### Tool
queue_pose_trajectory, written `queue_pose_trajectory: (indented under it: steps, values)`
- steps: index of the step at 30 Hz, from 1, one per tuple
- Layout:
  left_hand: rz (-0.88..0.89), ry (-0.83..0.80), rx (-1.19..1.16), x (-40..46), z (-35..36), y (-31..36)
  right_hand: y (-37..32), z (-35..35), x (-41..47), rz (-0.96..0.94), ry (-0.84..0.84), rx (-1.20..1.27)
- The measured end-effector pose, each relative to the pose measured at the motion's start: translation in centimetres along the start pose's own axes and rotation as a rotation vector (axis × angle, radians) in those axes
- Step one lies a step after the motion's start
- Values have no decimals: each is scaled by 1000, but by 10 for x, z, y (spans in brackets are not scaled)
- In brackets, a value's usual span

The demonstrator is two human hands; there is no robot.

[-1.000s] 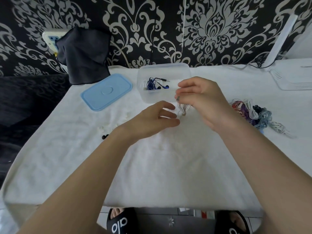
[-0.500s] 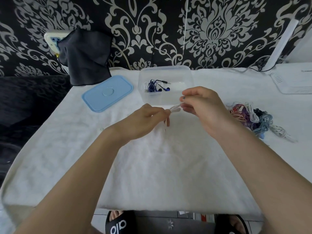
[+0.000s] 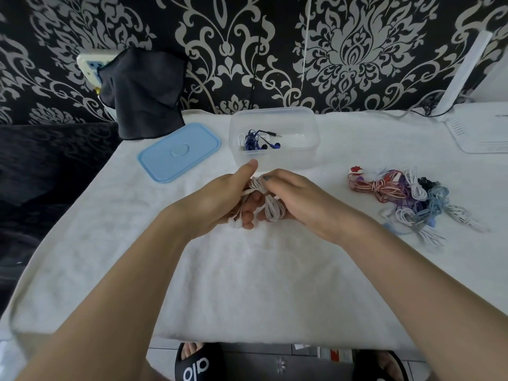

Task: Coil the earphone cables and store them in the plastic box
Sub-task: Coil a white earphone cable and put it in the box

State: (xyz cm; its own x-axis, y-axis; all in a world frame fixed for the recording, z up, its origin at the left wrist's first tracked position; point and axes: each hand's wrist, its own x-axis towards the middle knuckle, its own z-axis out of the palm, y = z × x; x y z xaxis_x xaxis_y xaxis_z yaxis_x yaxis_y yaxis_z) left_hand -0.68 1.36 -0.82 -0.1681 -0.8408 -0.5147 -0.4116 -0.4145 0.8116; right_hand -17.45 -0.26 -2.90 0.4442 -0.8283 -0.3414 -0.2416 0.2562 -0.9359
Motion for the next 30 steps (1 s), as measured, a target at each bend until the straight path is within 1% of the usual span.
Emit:
queue_pose_trajectory:
  steps: [3, 5, 8, 10, 15, 18, 20, 23, 26, 28, 30]
  values:
    - [-13, -55, -82, 0, -2, 2, 2, 1, 0, -10, 21, -29]
    - [-36, -64, -112, 0, -5, -1, 2, -5, 1, 2, 44, -54]
    - [-82, -39, -82, -2, -10, -7, 0, -16, 1, 10, 73, -50]
    - [-74, -33, -23, -4, -13, -10, -1, -21, 2, 8, 77, -73]
    - [25, 45, 70, -4, -18, -16, 1, -25, 1, -18, 36, -355]
    - [73, 30, 49, -2, -19, -16, 1, -18, -2, -136, 19, -449]
    - [89, 8, -29, -3, -19, -15, 0, -8, -4, -242, 3, -431]
    - [77, 12, -106, -3, -20, -14, 3, 6, -5, -310, 26, -462]
    - [51, 55, -126, -3, -21, -16, 7, 13, -4, -263, 29, -434]
    - [58, 91, -69, -3, -22, -17, 7, 16, -5, -209, 19, -327]
    - [57, 85, -22, -5, -23, -16, 6, 16, -4, -166, 32, -213]
